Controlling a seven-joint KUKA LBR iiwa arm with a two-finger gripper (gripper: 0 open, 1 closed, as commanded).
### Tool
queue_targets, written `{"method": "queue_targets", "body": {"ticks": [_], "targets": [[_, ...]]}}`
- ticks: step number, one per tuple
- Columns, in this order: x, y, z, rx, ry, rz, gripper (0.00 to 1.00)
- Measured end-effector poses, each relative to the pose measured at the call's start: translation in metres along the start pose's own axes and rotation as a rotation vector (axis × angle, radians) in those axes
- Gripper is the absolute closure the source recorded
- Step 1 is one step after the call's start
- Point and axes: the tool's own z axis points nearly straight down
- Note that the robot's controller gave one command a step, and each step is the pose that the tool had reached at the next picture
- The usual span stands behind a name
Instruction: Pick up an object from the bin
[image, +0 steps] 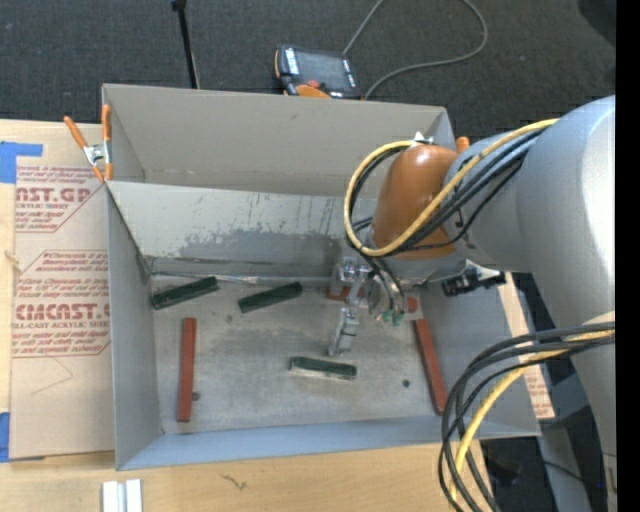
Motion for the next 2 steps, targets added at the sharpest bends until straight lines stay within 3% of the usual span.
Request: {"method": "queue_targets", "body": {"ticks": [1,2], "targets": [[0.086,0.031,0.000,0.002,0.000,-0.043,0.00],[0.083,-0.014,-0.095,0.004,-0.006,-0.069,0.00]]}}
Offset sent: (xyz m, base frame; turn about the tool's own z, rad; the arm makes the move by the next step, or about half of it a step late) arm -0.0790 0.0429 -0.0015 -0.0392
